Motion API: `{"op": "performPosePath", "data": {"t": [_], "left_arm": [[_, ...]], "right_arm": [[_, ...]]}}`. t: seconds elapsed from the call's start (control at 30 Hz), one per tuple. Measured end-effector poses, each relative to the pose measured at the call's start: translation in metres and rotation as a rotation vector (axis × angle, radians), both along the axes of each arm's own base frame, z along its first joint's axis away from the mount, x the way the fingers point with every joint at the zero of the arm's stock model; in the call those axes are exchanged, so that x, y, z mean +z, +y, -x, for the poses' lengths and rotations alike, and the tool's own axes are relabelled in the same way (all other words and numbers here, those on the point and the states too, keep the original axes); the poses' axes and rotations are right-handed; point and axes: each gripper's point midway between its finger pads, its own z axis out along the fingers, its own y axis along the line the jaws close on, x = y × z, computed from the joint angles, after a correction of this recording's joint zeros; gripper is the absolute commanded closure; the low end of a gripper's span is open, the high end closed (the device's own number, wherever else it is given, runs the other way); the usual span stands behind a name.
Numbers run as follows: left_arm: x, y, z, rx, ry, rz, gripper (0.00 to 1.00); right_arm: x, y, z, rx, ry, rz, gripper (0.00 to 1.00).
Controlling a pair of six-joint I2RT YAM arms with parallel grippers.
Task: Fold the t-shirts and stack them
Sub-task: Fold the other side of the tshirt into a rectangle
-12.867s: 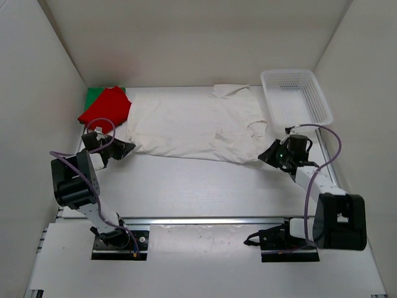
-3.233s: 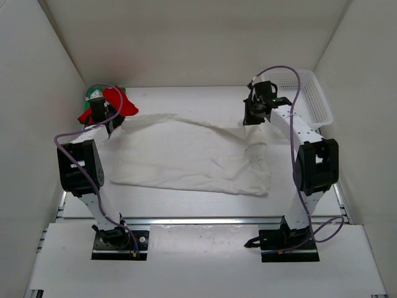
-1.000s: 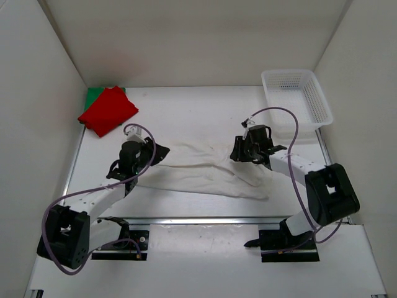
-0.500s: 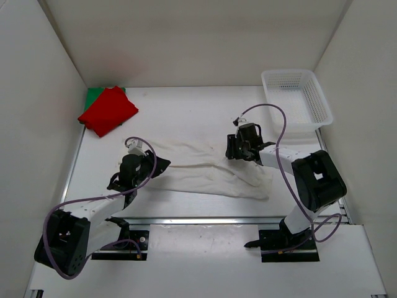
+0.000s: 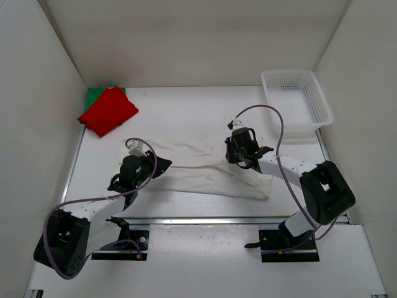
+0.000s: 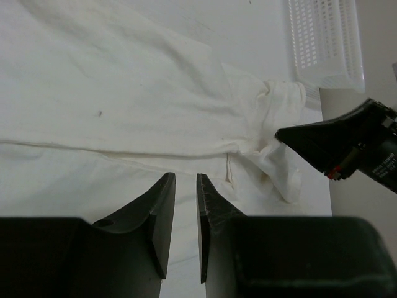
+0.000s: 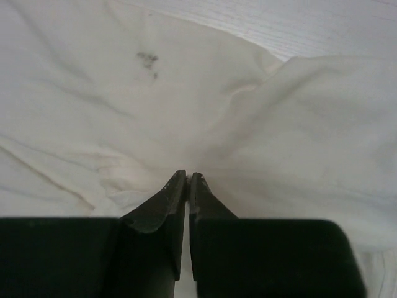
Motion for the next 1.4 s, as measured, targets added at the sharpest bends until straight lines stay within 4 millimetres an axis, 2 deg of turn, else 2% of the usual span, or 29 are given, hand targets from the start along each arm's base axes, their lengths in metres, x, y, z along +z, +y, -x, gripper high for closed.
{"op": "performPosePath", "data": {"t": [0.17, 0.4, 0.63, 0.67, 0.73, 0.77, 0.83, 0.97, 1.0, 1.03, 1.13, 1.23, 1.3, 1.4], "left_arm": [[0.003, -0.001, 0.0, 0.0, -0.008, 0.008, 0.68], [0.008, -0.004, 0.001, -0.004, -0.015, 0.024, 0.68], [0.022, -0.002, 0.001, 0.002, -0.056, 0.045, 0.67], [0.025, -0.002, 0.001, 0.004, -0.063, 0.048, 0.67], [0.029, 0.0, 0.0, 0.01, -0.074, 0.054, 0.67], [0.03, 0.001, -0.001, 0.013, -0.079, 0.055, 0.67], [0.033, 0.003, -0.001, 0.02, -0.086, 0.057, 0.67], [0.035, 0.01, -0.004, 0.043, -0.093, 0.057, 0.66], [0.035, 0.011, -0.005, 0.047, -0.094, 0.054, 0.67], [0.034, 0.012, -0.005, 0.051, -0.093, 0.052, 0.66], [0.03, 0.011, -0.006, 0.047, -0.084, 0.038, 0.66], [0.02, 0.005, -0.01, 0.029, -0.05, 0.007, 0.65], [0.013, -0.001, -0.019, 0.016, -0.013, -0.008, 0.65], [0.001, -0.012, -0.037, -0.006, 0.049, -0.009, 0.65]], "right_arm": [[0.023, 0.011, 0.027, 0.021, -0.026, -0.02, 1.0], [0.018, 0.013, 0.067, 0.013, 0.04, -0.006, 1.0], [0.019, 0.036, 0.097, 0.059, 0.07, -0.018, 0.97], [0.019, 0.039, 0.101, 0.066, 0.076, -0.021, 0.95], [0.019, 0.045, 0.106, 0.072, 0.085, -0.034, 0.83], [0.019, 0.048, 0.109, 0.079, 0.089, -0.039, 0.7], [0.019, 0.054, 0.116, 0.094, 0.102, -0.054, 0.65], [0.021, 0.06, 0.124, 0.13, 0.108, -0.061, 0.71], [0.023, 0.059, 0.124, 0.132, 0.102, -0.064, 0.77], [0.027, 0.057, 0.123, 0.131, 0.091, -0.073, 0.87], [0.036, 0.035, 0.106, 0.07, 0.055, -0.118, 1.0], [0.028, -0.007, 0.078, -0.071, 0.034, -0.132, 1.0], [0.012, -0.04, 0.067, -0.171, 0.047, -0.141, 0.97], [-0.008, -0.089, 0.057, -0.323, 0.085, -0.168, 0.78]]}}
